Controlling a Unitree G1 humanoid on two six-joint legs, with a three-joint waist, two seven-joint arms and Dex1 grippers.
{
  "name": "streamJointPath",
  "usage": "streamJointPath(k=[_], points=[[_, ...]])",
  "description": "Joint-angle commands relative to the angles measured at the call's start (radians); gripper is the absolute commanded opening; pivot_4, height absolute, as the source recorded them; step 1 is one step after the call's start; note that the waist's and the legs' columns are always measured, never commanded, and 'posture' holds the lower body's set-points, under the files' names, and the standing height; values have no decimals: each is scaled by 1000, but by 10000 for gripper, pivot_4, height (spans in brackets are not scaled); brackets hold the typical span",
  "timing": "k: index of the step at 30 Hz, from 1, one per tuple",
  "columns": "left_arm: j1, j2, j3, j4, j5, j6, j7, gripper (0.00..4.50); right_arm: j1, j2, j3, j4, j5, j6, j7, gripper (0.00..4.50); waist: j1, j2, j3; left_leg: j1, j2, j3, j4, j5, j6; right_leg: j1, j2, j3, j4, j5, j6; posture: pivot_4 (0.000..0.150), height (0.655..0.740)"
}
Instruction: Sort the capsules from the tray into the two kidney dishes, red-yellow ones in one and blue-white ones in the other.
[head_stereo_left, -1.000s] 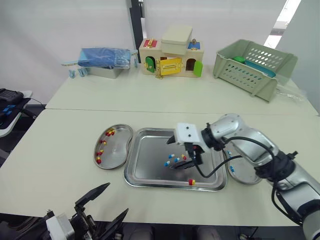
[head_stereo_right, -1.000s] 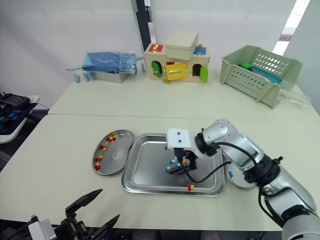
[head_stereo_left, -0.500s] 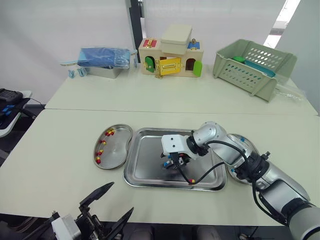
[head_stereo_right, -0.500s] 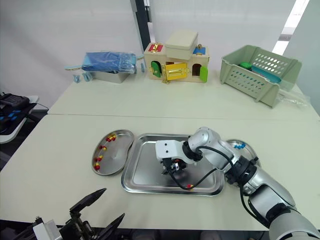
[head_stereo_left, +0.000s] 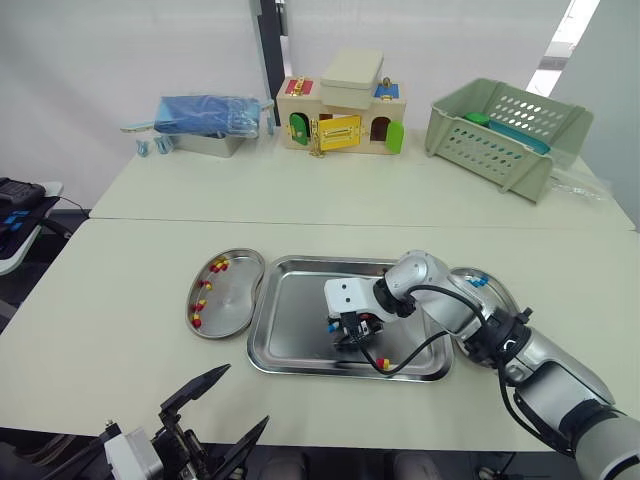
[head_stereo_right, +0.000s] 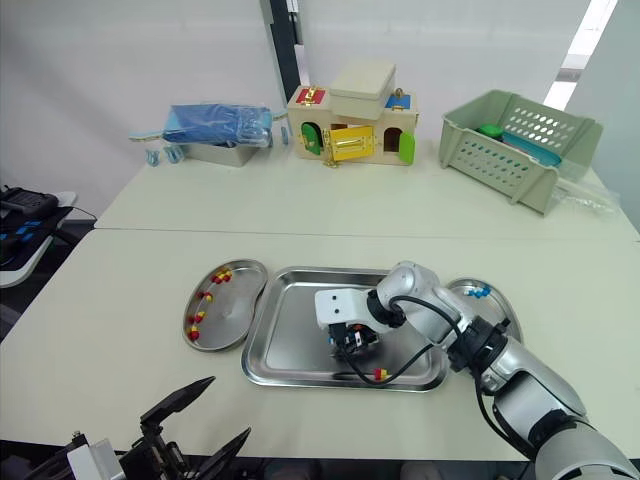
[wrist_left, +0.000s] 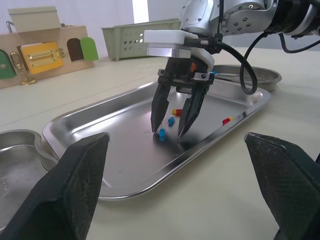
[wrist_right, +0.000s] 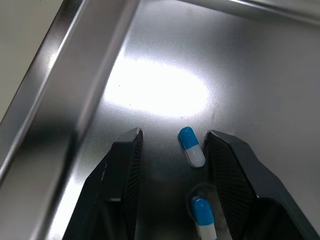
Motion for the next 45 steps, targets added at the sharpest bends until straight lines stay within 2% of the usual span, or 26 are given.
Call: streamJointPath(k=[1,7,8,16,21,25,30,37,41,45], points=[[13,10,5,5,-15,-17,-6,45000,-8,11,-11,5,-15,-7,5,16292,0,0,0,0,0,0,0,0,0,0,0,0,0,0,0,1500,7400],[3,8,3,27,-18,-27,-12,45000,-7,18,-22,17,-30,-9,12,1083,0,0,0,0,0,0,0,0,0,0,0,0,0,0,0,1500,7400],[3,9,3,30,-18,-29,-13,45000,-7,18,-23,17,-31,-8,14,160,0,0,0,0,0,0,0,0,0,0,0,0,0,0,0,1500,7400],[-8,12,3,38,-22,-29,-23,45000,-3,22,-60,-4,1,7,27,160,0,0,0,0,0,0,0,0,0,0,0,0,0,0,0,1500,7400],[-11,31,-11,33,-23,-33,-53,45000,25,-5,-171,-99,93,44,34,160,1,0,0,0,0,0,0,0,0,0,0,0,0,0,0,1500,7400],[-26,56,-36,50,-33,-52,-118,45000,114,-113,-318,-213,174,50,29,160,12,0,0,-4,0,-1,0,0,0,-1,0,-1,-1,0,0,1500,7400],[-107,80,-68,64,-37,-21,-141,45000,311,-309,-558,-337,286,99,21,160,14,0,0,-7,-1,-2,0,0,0,-1,-1,-4,-3,0,0,1500,7400],[-187,109,-113,44,-46,38,-144,45000,604,-517,-839,-333,342,93,-1,160,6,0,0,-6,-1,-1,1,0,0,0,-1,-3,-3,0,0,1500,7400],[-198,120,-116,42,-53,54,-150,45000,704,-568,-905,-314,343,60,-19,160,3,1,0,-4,0,1,1,0,0,0,-1,-1,-1,0,0,1500,7400],[-195,131,-114,32,-64,68,-161,45000,733,-573,-907,-315,346,51,-42,160,4,1,0,-3,0,1,1,0,0,1,-1,-1,-1,0,0,1500,7400]])
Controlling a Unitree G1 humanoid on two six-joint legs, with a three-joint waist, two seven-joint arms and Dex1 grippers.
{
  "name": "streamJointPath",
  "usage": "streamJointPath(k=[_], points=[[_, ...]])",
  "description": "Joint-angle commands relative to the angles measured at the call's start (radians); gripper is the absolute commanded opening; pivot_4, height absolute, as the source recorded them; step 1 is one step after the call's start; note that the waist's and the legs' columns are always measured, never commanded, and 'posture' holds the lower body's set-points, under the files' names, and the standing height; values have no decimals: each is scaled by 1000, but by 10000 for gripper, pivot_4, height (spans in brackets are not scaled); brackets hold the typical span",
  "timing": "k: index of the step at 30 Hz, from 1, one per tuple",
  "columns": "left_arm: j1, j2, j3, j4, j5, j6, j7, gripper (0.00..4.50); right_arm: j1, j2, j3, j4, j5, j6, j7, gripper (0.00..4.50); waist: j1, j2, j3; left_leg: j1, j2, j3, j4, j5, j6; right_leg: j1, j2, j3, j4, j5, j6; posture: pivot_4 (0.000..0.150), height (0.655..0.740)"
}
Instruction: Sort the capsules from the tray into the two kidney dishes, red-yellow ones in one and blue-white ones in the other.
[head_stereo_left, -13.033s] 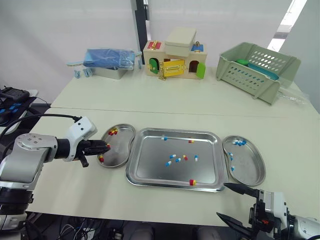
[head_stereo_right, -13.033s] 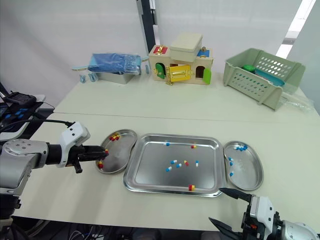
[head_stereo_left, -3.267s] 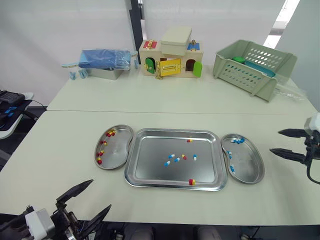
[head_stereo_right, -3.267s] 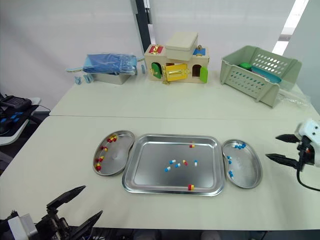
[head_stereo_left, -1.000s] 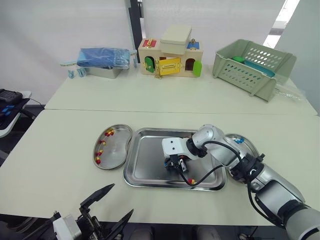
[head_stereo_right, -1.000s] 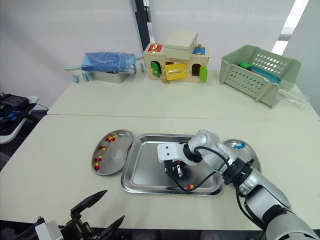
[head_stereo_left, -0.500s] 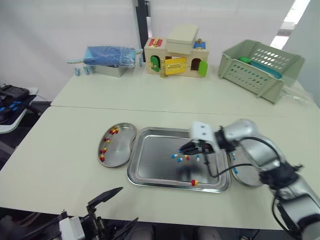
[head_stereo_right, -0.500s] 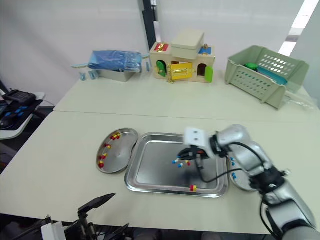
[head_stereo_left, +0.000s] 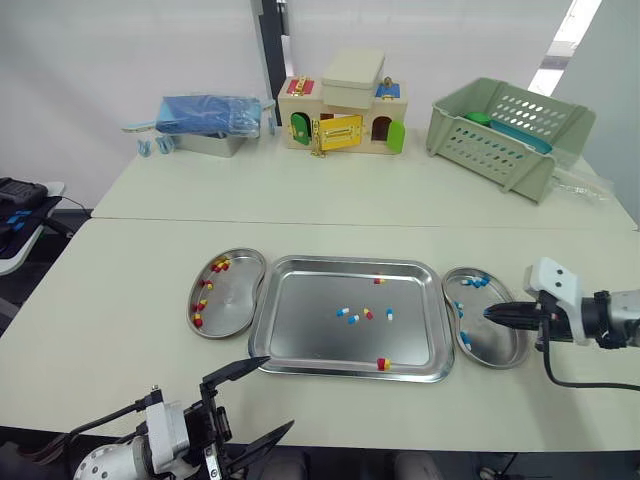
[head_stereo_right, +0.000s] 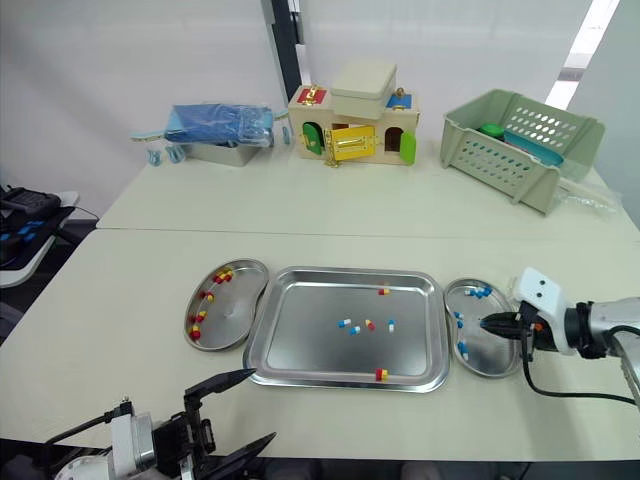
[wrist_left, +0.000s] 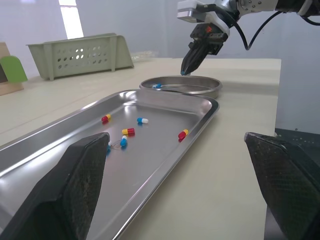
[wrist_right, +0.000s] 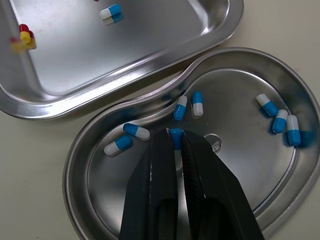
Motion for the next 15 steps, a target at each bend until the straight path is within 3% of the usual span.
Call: streamJointPath(k=[1,5,15], points=[[9,13,4,-40,-23,6,-7,45000,5,-15,-24,-21,16,-19,-21,160,2,0,0,0,0,0,0,0,0,0,0,0,0,0,0,1500,7400],[11,23,9,-61,-26,23,5,45000,6,-20,-14,-14,16,-20,-30,160,5,0,0,0,0,0,0,0,0,1,0,0,-1,0,0,1500,7400],[30,19,19,-87,-16,39,36,45000,1,-38,-14,21,18,-44,-20,28528,4,0,0,0,0,0,0,0,0,1,0,0,-1,0,0,1500,7400]])
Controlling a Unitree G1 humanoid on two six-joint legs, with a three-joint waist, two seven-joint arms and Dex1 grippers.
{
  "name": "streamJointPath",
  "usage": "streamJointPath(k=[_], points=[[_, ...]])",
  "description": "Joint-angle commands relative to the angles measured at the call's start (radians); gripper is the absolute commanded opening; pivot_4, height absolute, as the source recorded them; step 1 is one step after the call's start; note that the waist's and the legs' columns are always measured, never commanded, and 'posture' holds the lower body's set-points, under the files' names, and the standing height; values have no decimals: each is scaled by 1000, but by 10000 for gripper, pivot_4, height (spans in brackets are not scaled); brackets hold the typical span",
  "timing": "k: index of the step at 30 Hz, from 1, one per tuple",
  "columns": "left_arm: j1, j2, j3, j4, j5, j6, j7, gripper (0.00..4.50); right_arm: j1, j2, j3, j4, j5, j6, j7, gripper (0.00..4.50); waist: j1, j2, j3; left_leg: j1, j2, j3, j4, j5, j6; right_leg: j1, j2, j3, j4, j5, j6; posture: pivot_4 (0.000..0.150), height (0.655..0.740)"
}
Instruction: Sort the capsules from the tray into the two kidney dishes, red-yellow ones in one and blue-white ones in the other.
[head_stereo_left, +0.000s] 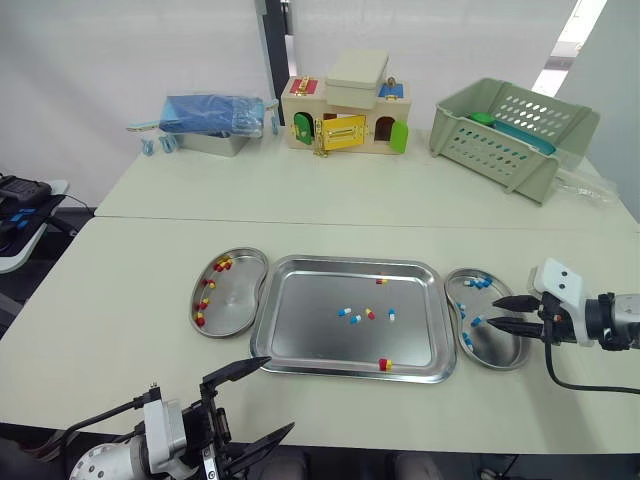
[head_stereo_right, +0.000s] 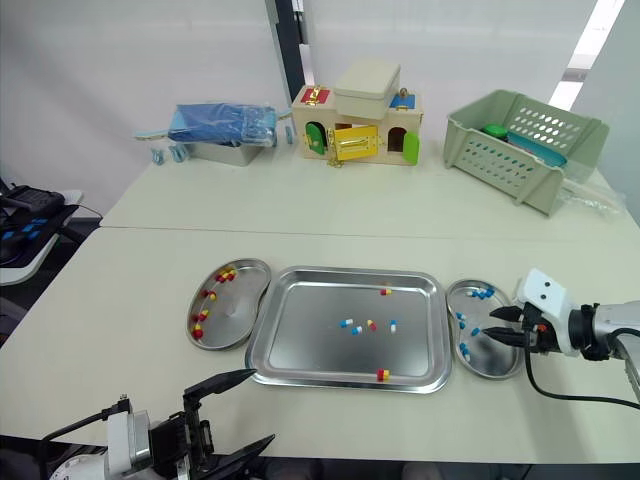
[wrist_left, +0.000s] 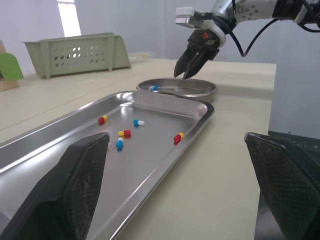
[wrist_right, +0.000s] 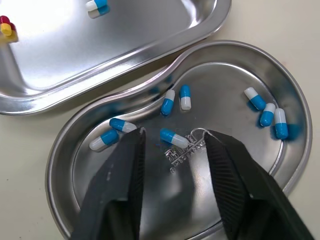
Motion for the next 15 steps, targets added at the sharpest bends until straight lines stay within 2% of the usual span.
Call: streamJointPath(k=[1,2,5,15], points=[[5,2,17,-35,-2,-5,14,45000,-6,-23,-19,-1,20,-18,6,31761,0,0,0,0,0,0,0,0,0,0,0,0,0,0,0,1500,7400],[5,1,17,-35,0,-5,18,45000,-7,-22,-26,2,24,-22,5,36887,0,0,0,0,0,0,0,0,0,0,0,0,0,0,0,1500,7400],[11,-2,23,-39,3,-4,36,45000,2,-27,-56,17,36,-39,8,44769,0,0,0,0,0,0,0,0,0,0,0,0,0,0,0,1500,7400],[136,-23,113,-99,6,7,163,45000,35,-53,-195,192,60,-186,41,44769,1,0,0,1,0,0,0,0,0,2,0,-1,-2,0,0,1500,7400]])
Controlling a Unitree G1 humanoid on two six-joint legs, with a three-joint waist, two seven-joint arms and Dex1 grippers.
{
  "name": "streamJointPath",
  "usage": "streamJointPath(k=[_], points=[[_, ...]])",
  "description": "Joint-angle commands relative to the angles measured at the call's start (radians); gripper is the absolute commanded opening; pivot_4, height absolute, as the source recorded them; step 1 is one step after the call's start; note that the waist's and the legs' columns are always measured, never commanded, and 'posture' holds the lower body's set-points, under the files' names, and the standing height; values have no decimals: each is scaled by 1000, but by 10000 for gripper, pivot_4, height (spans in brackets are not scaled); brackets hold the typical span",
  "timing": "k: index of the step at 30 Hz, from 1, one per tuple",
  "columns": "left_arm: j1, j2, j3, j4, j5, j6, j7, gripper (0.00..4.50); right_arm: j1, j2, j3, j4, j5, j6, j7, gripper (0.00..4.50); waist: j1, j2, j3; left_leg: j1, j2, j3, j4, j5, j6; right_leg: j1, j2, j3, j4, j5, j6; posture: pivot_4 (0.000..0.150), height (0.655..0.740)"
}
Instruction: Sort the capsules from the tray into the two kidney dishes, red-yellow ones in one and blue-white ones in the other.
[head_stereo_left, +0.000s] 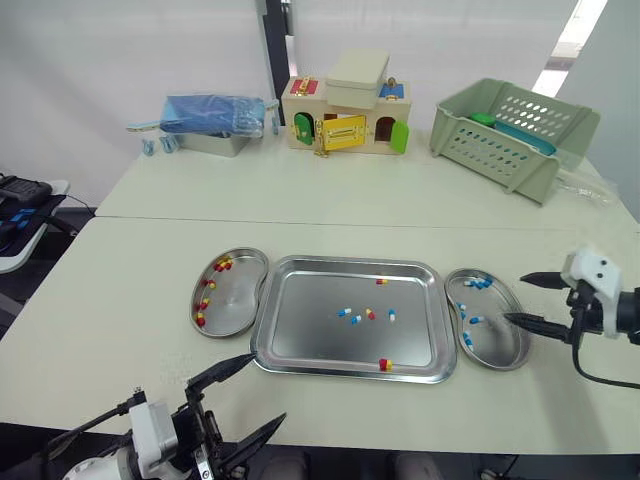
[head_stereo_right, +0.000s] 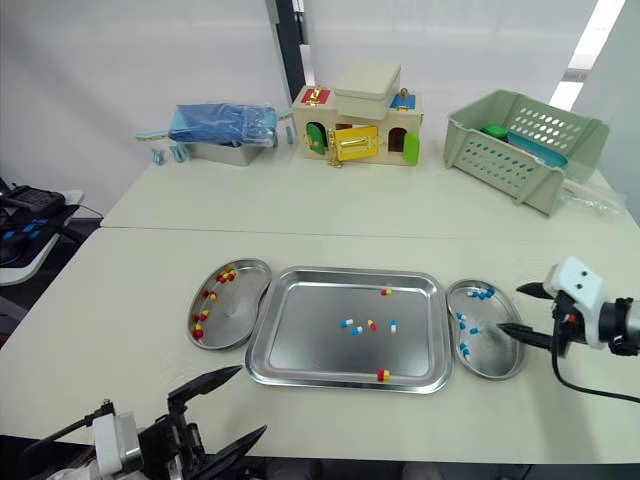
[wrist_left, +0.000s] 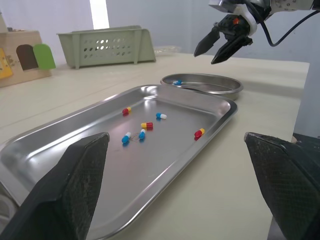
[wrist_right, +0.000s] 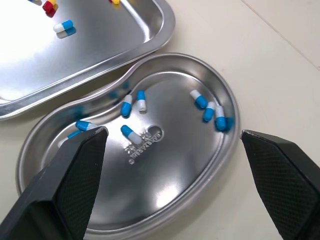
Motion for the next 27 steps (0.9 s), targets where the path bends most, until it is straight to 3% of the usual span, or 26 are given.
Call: streamJointPath(k=[1,13,18,27], points=[[32,-12,71,-34,-5,1,55,45000,0,-43,-60,93,5,-74,30,44769,0,0,0,0,0,0,0,0,0,0,0,0,0,0,0,1500,7400],[126,-71,198,28,2,-74,73,45000,-219,-91,21,595,-70,-295,69,44769,-4,1,0,5,1,5,-1,0,0,2,0,3,0,0,0,1500,7400],[138,-82,201,78,-3,-122,29,45000,-307,-77,70,670,-92,-336,75,44769,-4,1,0,5,1,6,-1,0,0,2,0,4,-1,0,0,1500,7400],[116,-97,181,166,-14,-180,-33,45000,-308,-92,93,660,-92,-354,88,44769,-3,2,0,5,1,6,-1,0,0,2,0,4,-1,0,0,1500,7400]])
